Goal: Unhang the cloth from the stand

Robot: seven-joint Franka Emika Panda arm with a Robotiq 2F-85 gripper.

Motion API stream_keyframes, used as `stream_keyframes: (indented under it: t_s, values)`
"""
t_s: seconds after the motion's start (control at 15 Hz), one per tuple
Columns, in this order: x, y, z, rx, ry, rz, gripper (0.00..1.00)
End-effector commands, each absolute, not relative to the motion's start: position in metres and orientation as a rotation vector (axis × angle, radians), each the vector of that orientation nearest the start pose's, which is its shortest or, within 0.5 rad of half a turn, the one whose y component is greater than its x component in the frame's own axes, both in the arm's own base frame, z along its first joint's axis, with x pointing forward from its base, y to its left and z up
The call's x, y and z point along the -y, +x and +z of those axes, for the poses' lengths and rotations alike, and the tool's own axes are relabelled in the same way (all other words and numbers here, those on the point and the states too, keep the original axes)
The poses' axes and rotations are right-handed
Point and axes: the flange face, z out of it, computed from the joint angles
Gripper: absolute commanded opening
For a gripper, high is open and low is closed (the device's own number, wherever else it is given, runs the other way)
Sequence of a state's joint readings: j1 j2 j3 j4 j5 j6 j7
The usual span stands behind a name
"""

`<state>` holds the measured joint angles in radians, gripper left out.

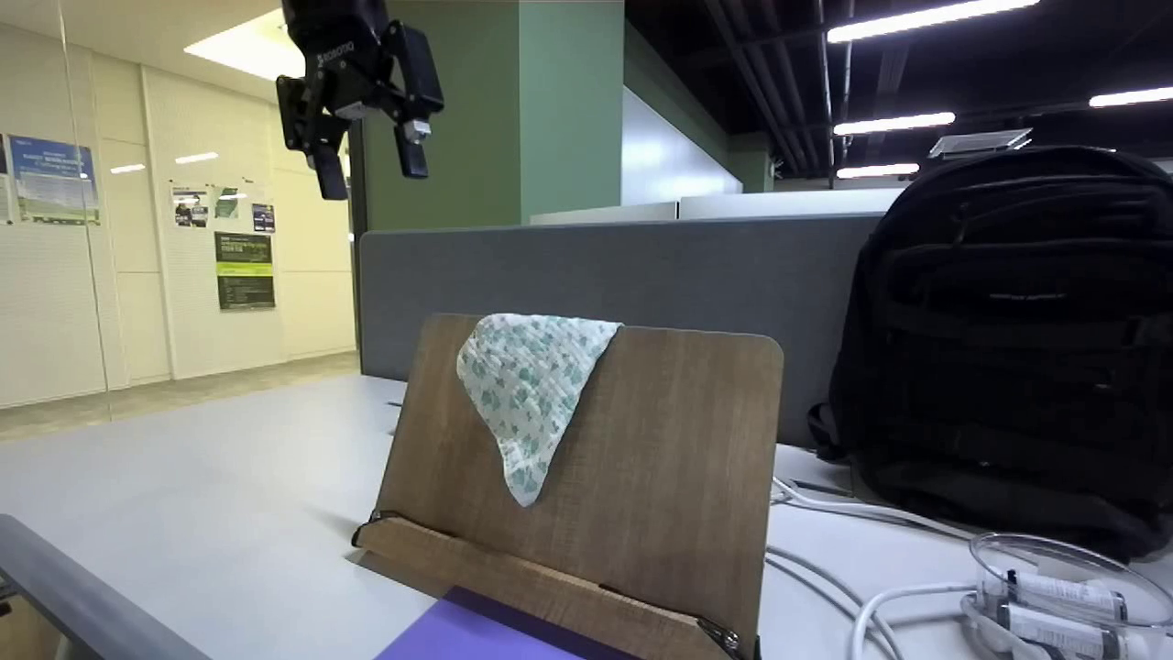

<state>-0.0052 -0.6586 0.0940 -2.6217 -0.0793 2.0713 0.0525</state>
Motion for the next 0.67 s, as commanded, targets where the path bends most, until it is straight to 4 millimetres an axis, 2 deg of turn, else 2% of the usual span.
stream_keyframes:
  t_s: [0.0,0.27,0.4,0.6]
  values:
    - [-0.025,0.357,0.464,0.055,-3.252,-0.180,1.00]
    - [0.005,0.359,0.452,-0.086,-3.228,-0.170,1.00]
    - [0.030,0.361,0.444,-0.173,-3.209,-0.179,1.00]
    - [0.064,0.367,0.432,-0.207,-3.165,-0.204,1.00]
